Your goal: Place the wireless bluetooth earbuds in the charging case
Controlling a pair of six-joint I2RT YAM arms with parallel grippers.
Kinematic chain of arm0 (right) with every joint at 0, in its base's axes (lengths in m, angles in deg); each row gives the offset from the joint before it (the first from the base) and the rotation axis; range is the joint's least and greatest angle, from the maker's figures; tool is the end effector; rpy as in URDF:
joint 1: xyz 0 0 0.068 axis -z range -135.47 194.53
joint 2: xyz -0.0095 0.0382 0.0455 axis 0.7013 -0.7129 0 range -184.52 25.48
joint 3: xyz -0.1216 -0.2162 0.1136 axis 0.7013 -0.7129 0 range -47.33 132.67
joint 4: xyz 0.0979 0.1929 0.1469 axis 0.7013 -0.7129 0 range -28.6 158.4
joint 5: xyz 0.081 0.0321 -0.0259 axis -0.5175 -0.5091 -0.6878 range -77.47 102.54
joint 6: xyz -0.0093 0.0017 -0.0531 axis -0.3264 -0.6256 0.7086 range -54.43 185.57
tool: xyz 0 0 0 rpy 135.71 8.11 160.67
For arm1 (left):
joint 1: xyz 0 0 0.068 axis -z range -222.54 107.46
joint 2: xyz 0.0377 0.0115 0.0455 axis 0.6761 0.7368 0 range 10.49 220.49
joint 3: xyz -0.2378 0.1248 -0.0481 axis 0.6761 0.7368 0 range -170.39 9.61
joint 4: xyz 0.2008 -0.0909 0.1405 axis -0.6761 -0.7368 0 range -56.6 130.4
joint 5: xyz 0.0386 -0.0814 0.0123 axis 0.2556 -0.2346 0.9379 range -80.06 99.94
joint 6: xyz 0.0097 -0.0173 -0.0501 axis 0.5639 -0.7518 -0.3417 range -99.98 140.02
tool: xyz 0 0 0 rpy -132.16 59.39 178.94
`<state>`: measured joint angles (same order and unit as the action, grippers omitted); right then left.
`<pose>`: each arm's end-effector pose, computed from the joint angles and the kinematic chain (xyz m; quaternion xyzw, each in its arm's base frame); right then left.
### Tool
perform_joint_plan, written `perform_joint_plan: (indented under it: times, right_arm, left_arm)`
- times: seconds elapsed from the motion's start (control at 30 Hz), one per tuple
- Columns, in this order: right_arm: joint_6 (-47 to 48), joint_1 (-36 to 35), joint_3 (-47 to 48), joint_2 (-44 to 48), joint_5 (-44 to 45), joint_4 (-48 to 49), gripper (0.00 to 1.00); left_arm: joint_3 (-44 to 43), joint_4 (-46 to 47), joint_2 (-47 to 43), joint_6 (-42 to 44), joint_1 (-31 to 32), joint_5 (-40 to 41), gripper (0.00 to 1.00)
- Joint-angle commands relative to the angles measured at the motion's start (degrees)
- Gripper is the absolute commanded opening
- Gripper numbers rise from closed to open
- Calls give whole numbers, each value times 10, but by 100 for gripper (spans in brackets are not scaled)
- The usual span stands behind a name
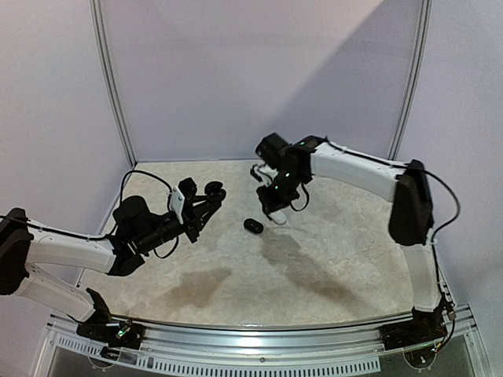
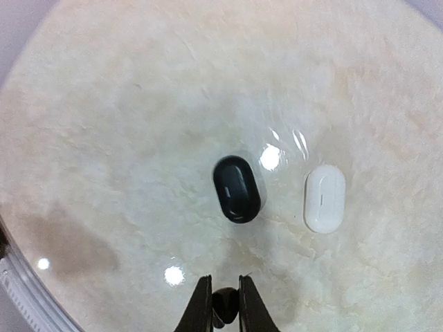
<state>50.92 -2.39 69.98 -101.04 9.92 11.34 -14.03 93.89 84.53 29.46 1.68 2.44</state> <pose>0.3217 0.3464 0.2453 -0.2764 0.9385 0.1244 0.1652 0.1823 -0.1839 0.2228 0.3521 0.5910 -0.2595 0.6778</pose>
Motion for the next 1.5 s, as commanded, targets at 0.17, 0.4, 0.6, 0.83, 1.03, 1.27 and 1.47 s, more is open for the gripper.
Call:
perform_joint_plan:
  times: [0.17, 0.4, 0.6, 0.83, 1.03, 1.27, 1.47]
  right_arm:
    - [135, -49, -369, 365, -168, 673, 0]
    - [132, -71, -397, 378, -300, 808, 0]
    - [180, -89, -421, 379, -335, 842, 0]
    - [180, -94, -424, 363, -340, 854, 0]
    - [197, -95, -421, 345, -332, 844, 0]
    - [214, -94, -421, 340, -320, 823, 0]
    - [228, -95, -422, 340, -305, 807, 0]
  left_arm:
    - [-32, 135, 1, 64, -2, -114, 0]
    - [-64, 170, 10, 72, 3, -161, 0]
    - [-72, 175, 9, 70, 19, -165, 0]
    - [-77, 170, 11, 68, 26, -164, 0]
    - [-79, 172, 12, 46, 29, -152, 0]
    - [-76, 170, 10, 41, 31, -142, 0]
    - [-72, 170, 8, 43, 31, -142, 0]
